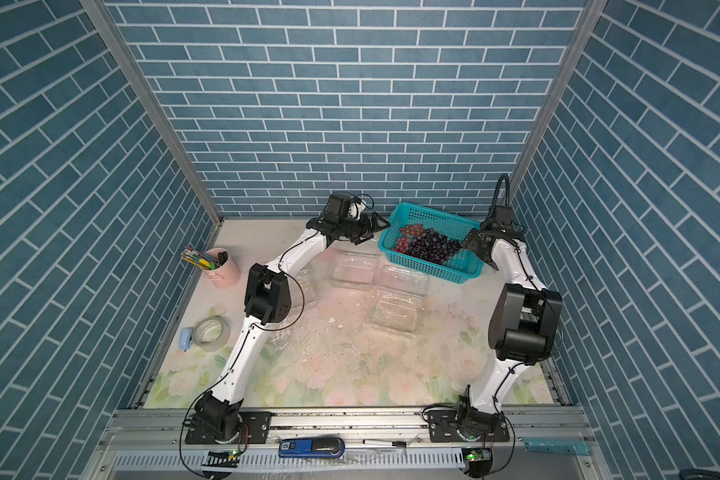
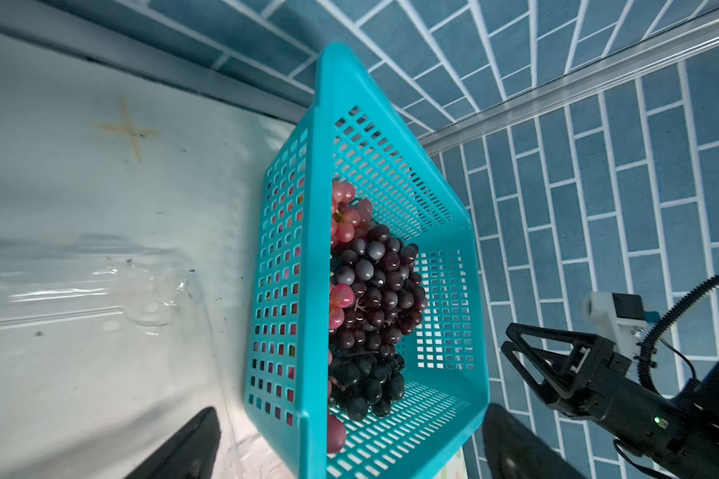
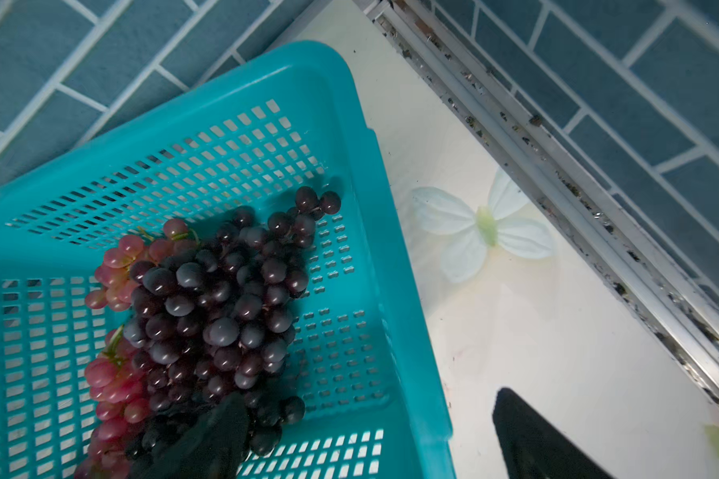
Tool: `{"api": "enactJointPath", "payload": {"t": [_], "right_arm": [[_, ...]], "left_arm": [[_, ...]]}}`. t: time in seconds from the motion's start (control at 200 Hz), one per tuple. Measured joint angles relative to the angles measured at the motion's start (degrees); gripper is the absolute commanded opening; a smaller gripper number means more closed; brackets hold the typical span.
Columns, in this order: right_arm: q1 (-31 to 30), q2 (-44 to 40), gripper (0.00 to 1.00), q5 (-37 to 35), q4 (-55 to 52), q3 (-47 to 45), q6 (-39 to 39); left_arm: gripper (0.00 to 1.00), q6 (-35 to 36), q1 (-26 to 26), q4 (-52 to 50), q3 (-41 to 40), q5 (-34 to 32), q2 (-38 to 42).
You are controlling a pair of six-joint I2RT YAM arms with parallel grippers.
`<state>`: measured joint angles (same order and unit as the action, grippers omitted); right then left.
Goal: Pack grapes into containers
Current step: Adjust the basket at the corner of the board.
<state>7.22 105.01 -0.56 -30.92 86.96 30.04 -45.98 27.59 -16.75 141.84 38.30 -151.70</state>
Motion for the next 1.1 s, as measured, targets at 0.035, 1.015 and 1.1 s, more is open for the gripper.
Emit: {"api": "enactJointPath", "payload": {"t": [0.035,1.015,1.1], "right_arm": [[0.1,0.8,0.93,0.4,0.2,0.0,0.0],[1.1,-0.9,0.95,4.3,1.8,-5.4,-5.1],[0.9,-3.0,0.96,2.2,-0.1,-5.2,-5.8]], "left_arm": [[1.0,-0.9,0.3,0.9,0.0,0.4,-0.8],[1.0,-4.7,5.4,6.4,-19.9,0.3,11.9],[1.0,-3.2,5.2,4.0,-19.9,0.3,13.0]]}}
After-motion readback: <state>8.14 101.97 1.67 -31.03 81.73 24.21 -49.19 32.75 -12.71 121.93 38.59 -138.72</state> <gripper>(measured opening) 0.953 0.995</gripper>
